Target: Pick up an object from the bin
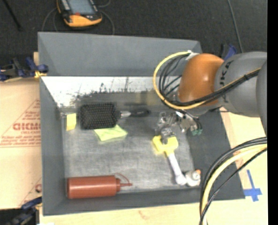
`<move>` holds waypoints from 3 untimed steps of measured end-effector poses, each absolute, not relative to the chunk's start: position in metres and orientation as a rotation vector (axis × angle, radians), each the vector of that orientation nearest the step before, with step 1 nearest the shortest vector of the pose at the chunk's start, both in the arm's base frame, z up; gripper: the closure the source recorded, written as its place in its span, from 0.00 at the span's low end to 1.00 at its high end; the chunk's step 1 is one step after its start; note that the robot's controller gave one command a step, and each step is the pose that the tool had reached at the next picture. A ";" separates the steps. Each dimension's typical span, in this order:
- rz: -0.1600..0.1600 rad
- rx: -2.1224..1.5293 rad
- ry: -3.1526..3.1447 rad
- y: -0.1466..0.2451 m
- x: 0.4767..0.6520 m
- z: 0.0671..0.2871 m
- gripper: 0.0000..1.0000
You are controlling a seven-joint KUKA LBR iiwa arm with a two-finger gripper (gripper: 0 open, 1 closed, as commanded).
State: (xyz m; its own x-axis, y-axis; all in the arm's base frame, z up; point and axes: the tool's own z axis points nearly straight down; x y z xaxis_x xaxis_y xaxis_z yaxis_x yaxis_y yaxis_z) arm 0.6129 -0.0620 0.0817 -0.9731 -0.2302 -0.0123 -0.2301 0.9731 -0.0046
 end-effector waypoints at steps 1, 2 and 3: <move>-0.005 -0.364 3.108 -0.062 0.613 0.082 1.00; -0.002 -0.361 3.119 -0.079 0.590 0.272 1.00; -0.003 -0.361 3.117 -0.084 0.584 0.340 1.00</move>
Offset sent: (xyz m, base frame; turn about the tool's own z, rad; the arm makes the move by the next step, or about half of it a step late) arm -0.0301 -0.0216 0.2612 -0.0019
